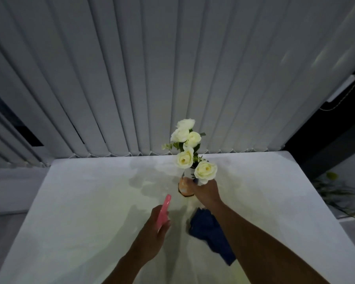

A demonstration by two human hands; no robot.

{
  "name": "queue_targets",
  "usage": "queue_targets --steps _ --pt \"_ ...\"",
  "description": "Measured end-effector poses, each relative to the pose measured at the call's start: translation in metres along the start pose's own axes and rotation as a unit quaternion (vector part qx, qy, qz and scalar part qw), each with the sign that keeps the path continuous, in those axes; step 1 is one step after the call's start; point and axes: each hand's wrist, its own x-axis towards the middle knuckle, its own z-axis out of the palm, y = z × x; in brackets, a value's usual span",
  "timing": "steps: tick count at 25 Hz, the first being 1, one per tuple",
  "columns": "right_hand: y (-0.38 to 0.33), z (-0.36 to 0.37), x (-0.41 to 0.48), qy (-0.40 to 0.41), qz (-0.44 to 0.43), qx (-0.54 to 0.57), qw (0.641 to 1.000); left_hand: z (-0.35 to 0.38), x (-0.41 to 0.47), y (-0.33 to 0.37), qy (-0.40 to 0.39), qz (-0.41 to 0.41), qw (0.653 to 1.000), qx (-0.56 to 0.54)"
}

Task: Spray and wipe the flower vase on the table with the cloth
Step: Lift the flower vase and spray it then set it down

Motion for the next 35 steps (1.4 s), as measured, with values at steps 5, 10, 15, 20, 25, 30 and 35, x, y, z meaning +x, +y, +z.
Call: queue_targets --steps 5,10,15,20,25,30,35 --pt "-0.001 0.0 0.018 0.032 0.003 0.062 0.998 0.0 0.002 0.016 -0.006 0.005 0.998 -0.057" --pt "-0.015 -0.014 0.042 -0.013 -0.01 0.002 1.0 0.004 0.013 0.024 0.037 0.022 0.995 -0.087" --pt "-0.055 -0.068 0.063 -0.019 -0.038 0.066 0.997 0.0 0.034 0.048 0.065 0.029 0.995 -0.068" --pt "-0.125 -0.122 0.098 0.012 -0.074 0.081 0.994 -0.019 0.058 0.106 0.131 0.094 0.98 -0.119" --pt "-0.186 -0.157 0.11 0.001 -0.145 0.043 0.988 -0.044 0.072 0.165 0.199 0.137 0.959 -0.145" --pt "-0.211 -0.162 0.112 0.023 -0.161 0.026 0.986 -0.057 0.07 0.189 0.246 0.184 0.945 -0.11" --pt "-0.221 -0.158 0.106 0.033 -0.153 0.027 0.987 -0.061 0.056 0.198 0.289 0.181 0.935 -0.099"
